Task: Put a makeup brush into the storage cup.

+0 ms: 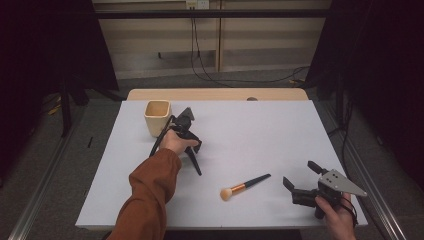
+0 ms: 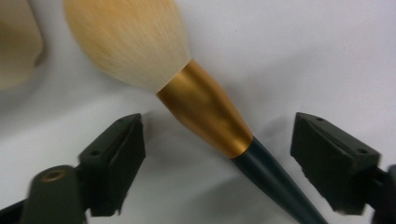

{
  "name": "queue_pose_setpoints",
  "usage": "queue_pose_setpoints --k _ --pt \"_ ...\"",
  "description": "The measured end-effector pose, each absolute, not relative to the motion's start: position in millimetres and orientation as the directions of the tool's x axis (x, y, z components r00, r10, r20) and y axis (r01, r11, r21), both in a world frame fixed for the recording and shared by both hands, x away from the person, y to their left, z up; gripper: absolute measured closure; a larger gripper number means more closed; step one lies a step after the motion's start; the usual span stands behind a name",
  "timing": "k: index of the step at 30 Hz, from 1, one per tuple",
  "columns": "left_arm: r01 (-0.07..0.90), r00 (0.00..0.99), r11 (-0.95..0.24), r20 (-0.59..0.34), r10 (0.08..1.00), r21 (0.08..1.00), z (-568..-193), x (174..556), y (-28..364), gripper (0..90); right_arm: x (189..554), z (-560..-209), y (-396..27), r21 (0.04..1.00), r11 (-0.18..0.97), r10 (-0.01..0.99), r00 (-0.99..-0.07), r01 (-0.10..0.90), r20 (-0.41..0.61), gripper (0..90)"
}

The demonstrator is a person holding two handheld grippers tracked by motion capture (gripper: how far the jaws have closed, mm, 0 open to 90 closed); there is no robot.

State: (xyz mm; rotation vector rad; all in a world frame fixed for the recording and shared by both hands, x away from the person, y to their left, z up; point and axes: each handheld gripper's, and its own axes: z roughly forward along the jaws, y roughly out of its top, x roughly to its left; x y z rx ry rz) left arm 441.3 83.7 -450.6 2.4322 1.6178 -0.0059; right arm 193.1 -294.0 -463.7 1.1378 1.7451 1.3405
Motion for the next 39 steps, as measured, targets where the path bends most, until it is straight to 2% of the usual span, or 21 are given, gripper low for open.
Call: queue_pose_setpoints --k 6,9,11,15,28,35,37,39 --pt "0.918 0.379 -0.358 -0.108 0.919 0.17 -453.1 442.9 81.2 23.5 193.0 -463.8 -294.2 0.964 0.1 0.912 -0.41 0.246 0.01 0.0" --pt "0.915 0.387 -0.378 -0.035 0.922 0.141 -453.3 443.7 74.4 29.2 193.4 -464.1 -294.9 0.963 0.098 0.912 -0.41 0.25 0.013 0.0" --pt "0.914 0.389 -0.383 -0.02 0.921 0.133 -453.3 444.2 72.3 29.9 193.4 -464.0 -294.9 0.963 0.098 0.912 -0.409 0.249 0.013 0.0" --pt "0.921 0.378 -0.373 -0.021 0.926 0.111 -452.6 446.5 70.9 32.9 193.9 -464.4 -294.9 0.963 0.103 0.906 -0.423 0.248 0.012 0.0" --pt "0.921 0.382 -0.378 -0.033 0.924 0.091 -449.2 449.4 71.1 53.7 194.3 -464.6 -296.2 0.962 0.094 0.909 -0.417 0.257 0.023 0.0" --pt "0.92 0.385 -0.38 -0.034 0.922 0.092 -449.1 450.0 72.4 57.4 194.1 -464.9 -297.0 0.961 0.094 0.911 -0.413 0.261 0.023 0.0" --pt "0.917 0.392 -0.388 -0.032 0.919 0.089 -448.8 450.2 73.0 60.5 193.7 -464.7 -296.8 0.961 0.094 0.91 -0.414 0.259 0.023 0.0" --pt "0.912 0.404 -0.4 -0.026 0.915 0.087 -447.6 450.6 75.1 67.4 193.7 -464.8 -296.8 0.961 0.094 0.91 -0.413 0.26 0.023 0.0"
